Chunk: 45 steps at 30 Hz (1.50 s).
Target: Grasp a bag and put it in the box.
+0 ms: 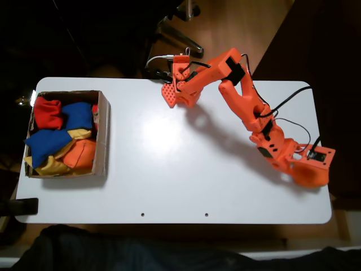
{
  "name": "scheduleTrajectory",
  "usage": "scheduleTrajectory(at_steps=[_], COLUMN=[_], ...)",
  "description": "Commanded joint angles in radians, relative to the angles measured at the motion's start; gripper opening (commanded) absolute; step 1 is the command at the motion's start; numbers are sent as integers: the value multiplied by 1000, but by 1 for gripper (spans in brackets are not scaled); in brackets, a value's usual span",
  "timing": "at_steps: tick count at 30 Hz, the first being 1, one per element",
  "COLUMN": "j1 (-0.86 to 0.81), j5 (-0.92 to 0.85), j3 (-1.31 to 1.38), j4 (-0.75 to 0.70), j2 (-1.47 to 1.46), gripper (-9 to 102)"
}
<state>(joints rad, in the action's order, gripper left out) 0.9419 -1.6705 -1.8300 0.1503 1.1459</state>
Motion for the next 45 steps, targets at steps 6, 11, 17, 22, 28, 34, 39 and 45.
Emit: scheduleTrajectory(at_steps=[6,11,17,22,28,34,39,45], j1=[32,32,17,12,5,5,-2,-5], j5=[-6,-6,-14,-17,-29,-18,-5,-14], j3=[31,43,81,106,118,123,124,124], j4=[21,28,40,41,41,60,69,81], j2=[15,0,-51,-69,-84,-100,-100,-103], gripper=[52,52,52,52,52,52,52,55])
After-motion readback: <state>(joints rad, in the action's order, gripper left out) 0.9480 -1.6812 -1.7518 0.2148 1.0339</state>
